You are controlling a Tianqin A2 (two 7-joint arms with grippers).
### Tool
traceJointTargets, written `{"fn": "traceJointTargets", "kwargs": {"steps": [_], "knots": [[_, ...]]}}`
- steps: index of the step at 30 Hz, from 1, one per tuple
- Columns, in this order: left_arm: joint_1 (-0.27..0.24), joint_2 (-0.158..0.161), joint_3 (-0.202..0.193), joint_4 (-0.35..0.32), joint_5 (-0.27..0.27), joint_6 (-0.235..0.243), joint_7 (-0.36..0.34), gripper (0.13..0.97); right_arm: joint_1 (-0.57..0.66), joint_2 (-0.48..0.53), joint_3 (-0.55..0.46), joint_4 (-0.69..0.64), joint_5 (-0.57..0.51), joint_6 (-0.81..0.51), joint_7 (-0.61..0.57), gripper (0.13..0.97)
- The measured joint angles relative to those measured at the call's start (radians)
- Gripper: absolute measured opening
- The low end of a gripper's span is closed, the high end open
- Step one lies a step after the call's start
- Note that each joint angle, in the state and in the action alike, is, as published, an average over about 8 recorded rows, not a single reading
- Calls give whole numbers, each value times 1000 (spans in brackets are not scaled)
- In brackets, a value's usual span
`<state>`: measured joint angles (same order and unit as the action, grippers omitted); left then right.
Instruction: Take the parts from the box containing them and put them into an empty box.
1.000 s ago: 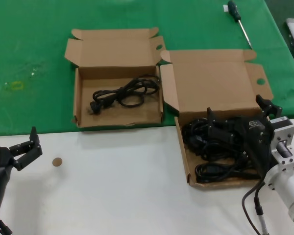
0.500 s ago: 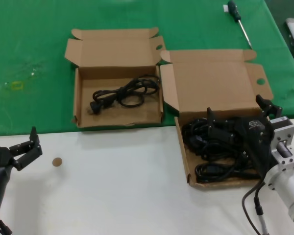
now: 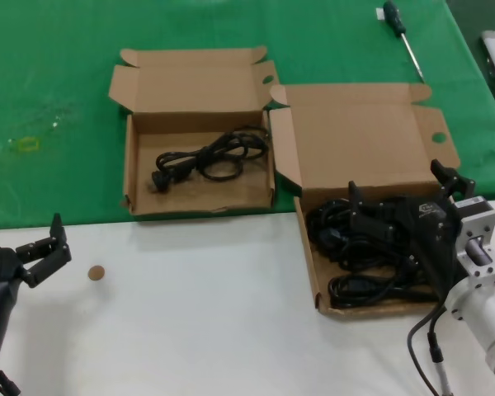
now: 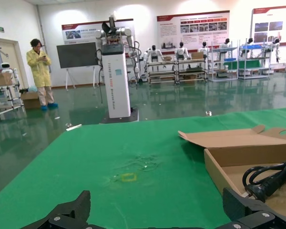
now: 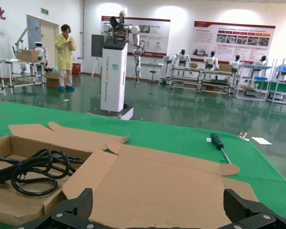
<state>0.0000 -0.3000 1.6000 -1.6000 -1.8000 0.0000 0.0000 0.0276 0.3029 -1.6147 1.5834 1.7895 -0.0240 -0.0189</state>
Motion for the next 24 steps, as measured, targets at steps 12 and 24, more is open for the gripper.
{"fn": "traceJointTargets", "kwargs": {"steps": [12, 24], "knots": [[0, 0, 0, 0, 0, 0, 0, 966, 0, 0, 0, 0, 0, 0, 0, 966], [0, 0, 0, 0, 0, 0, 0, 966, 0, 0, 0, 0, 0, 0, 0, 966]]}}
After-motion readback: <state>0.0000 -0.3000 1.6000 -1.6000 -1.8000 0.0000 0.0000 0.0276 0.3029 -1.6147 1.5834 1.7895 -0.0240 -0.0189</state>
